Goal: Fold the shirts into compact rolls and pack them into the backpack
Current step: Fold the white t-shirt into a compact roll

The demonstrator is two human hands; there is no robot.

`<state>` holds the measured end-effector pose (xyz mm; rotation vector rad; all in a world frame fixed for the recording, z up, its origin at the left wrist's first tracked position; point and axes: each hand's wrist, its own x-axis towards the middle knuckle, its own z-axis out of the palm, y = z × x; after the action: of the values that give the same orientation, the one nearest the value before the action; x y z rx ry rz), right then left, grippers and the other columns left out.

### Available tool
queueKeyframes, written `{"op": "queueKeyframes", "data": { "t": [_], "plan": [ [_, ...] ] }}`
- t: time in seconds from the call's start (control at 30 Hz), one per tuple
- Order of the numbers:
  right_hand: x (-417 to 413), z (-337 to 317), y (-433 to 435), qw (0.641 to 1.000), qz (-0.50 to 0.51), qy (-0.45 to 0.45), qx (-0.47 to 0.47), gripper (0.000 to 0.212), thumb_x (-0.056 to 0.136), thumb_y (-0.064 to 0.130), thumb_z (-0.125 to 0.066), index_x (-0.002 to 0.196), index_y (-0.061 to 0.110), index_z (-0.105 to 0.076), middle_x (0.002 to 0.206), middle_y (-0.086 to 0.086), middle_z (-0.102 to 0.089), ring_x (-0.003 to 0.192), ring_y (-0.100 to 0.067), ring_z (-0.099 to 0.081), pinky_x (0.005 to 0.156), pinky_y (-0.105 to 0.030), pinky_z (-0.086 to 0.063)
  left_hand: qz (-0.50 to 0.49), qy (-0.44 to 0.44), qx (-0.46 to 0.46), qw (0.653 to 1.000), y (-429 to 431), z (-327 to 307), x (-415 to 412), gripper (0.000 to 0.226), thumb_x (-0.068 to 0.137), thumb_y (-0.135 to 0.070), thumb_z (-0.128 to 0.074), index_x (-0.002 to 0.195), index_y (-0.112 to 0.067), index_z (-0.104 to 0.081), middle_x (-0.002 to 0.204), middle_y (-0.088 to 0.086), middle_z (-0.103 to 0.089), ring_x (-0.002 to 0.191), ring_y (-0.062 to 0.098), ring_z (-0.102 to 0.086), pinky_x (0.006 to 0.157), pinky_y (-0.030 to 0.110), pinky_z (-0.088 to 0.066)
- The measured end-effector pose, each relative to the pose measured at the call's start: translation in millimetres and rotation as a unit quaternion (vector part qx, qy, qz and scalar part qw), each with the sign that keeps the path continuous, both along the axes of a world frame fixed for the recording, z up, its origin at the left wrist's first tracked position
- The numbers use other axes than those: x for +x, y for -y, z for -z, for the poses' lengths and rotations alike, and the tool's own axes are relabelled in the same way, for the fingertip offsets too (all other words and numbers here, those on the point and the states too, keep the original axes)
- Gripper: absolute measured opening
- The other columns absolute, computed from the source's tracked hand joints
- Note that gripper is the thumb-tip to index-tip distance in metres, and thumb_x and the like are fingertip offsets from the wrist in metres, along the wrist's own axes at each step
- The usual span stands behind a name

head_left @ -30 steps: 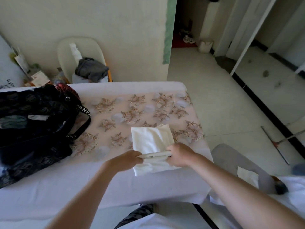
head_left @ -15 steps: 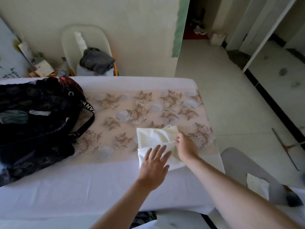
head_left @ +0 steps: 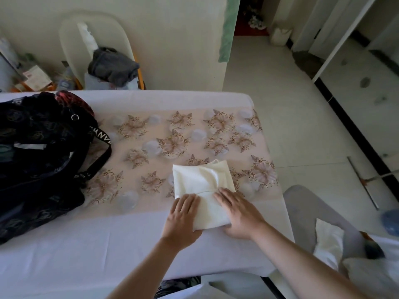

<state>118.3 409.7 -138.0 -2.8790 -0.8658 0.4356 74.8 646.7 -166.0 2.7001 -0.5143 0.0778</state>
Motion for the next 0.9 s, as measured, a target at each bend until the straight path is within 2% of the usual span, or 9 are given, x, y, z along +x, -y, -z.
{"op": "queueKeyframes", "data": {
  "t": [0.1, 0.17, 0.3, 0.4, 0.5, 0.6, 0.7, 0.8, 0.9],
  "plan": [
    [5.2, -8.2, -7.3, 1.0, 0.005, -0.03, -0.004, 0.092, 0.081, 0.025, -0.062, 0.159, 0.015, -0.013, 0.166, -0.004, -0.014, 0.152, -0.017, -0.016, 0.12, -0.024, -0.006, -0.003, -0.017, 0.033, 0.999, -0.9, -10.3, -0.9, 0.076, 0.06, -0.037, -0.065, 0.13, -0.01, -0.056, 0.118, 0.005, -0.053, 0.108, 0.028, -0.056, 0.101, 0.044, -0.045],
    [5.4, -14.7, -10.4, 0.998, 0.027, -0.05, 0.018, 0.086, 0.08, 0.017, -0.06, 0.157, 0.016, -0.021, 0.163, -0.003, -0.025, 0.148, -0.018, -0.028, 0.119, -0.024, -0.019, -0.015, -0.058, 0.049, 0.997, -1.7, -19.7, -0.4, 0.07, 0.061, -0.036, -0.063, 0.127, -0.016, -0.057, 0.11, 0.002, -0.053, 0.101, 0.026, -0.056, 0.092, 0.041, -0.051],
    [9.6, -37.6, -9.6, 0.991, 0.079, -0.101, 0.038, 0.063, 0.073, 0.026, -0.063, 0.134, 0.027, -0.049, 0.125, 0.001, -0.064, 0.111, -0.024, -0.061, 0.088, -0.028, -0.048, -0.061, -0.207, 0.023, 0.976, -9.1, -52.9, 5.7, 0.056, 0.07, -0.037, -0.056, 0.126, -0.03, -0.06, 0.109, -0.006, -0.057, 0.104, 0.018, -0.056, 0.079, 0.032, -0.052],
    [20.7, -47.3, -4.4, 0.969, 0.123, -0.186, 0.107, 0.051, 0.068, 0.03, -0.07, 0.119, 0.029, -0.06, 0.114, 0.006, -0.063, 0.105, -0.017, -0.06, 0.084, -0.023, -0.046, -0.089, -0.292, -0.059, 0.95, -26.9, -80.4, 16.8, 0.033, 0.073, -0.037, -0.061, 0.104, -0.037, -0.07, 0.086, -0.011, -0.066, 0.079, 0.011, -0.061, 0.064, 0.021, -0.048],
    [28.0, -54.1, -0.1, 0.93, 0.215, -0.224, 0.196, 0.055, 0.067, 0.033, -0.076, 0.119, 0.036, -0.058, 0.115, 0.012, -0.059, 0.106, -0.01, -0.057, 0.083, -0.021, -0.042, -0.13, -0.299, -0.117, 0.938, -40.4, -91.0, 28.0, 0.02, 0.083, -0.035, -0.068, 0.102, -0.034, -0.071, 0.079, -0.009, -0.068, 0.07, 0.01, -0.061, 0.053, 0.013, -0.04],
    [37.7, -52.5, -6.2, 0.901, 0.306, -0.179, 0.251, 0.062, 0.068, 0.047, -0.074, 0.126, 0.041, -0.051, 0.117, 0.009, -0.059, 0.104, -0.013, -0.058, 0.09, -0.03, -0.049, -0.209, -0.169, -0.12, 0.956, -38.7, -88.5, 42.4, 0.034, 0.086, -0.029, -0.07, 0.12, -0.024, -0.064, 0.103, 0.001, -0.069, 0.09, 0.018, -0.061, 0.074, 0.023, -0.048],
    [48.3, -40.6, -17.5, 0.904, 0.355, -0.109, 0.21, 0.065, 0.084, 0.05, -0.067, 0.14, 0.029, -0.042, 0.129, -0.002, -0.051, 0.116, -0.024, -0.055, 0.097, -0.039, -0.047, -0.143, 0.014, -0.019, 0.989, -16.1, -73.5, 51.2, 0.052, 0.082, -0.01, -0.067, 0.132, -0.016, -0.055, 0.137, 0.007, -0.054, 0.127, 0.029, -0.047, 0.105, 0.046, -0.041],
    [54.3, -31.1, -29.0, 0.948, 0.296, 0.02, 0.112, 0.055, 0.093, 0.027, -0.058, 0.144, 0.018, -0.04, 0.142, -0.011, -0.042, 0.128, -0.034, -0.046, 0.104, -0.044, -0.04, -0.019, 0.004, 0.053, 0.998, 11.0, -58.9, 55.5, 0.052, 0.091, -0.028, -0.05, 0.142, -0.023, -0.048, 0.153, 0.004, -0.041, 0.143, 0.027, -0.034, 0.117, 0.049, -0.027],
    [61.2, -30.1, -38.5, 0.98, 0.158, 0.058, 0.104, 0.064, 0.089, 0.009, -0.052, 0.151, 0.015, -0.038, 0.156, -0.012, -0.034, 0.142, -0.032, -0.035, 0.113, -0.043, -0.03, -0.008, -0.063, 0.114, 0.991, 17.2, -38.1, 61.3, 0.062, 0.096, -0.049, -0.034, 0.154, -0.031, -0.027, 0.163, 0.002, -0.02, 0.15, 0.028, -0.016, 0.12, 0.055, -0.013]
  ]
}}
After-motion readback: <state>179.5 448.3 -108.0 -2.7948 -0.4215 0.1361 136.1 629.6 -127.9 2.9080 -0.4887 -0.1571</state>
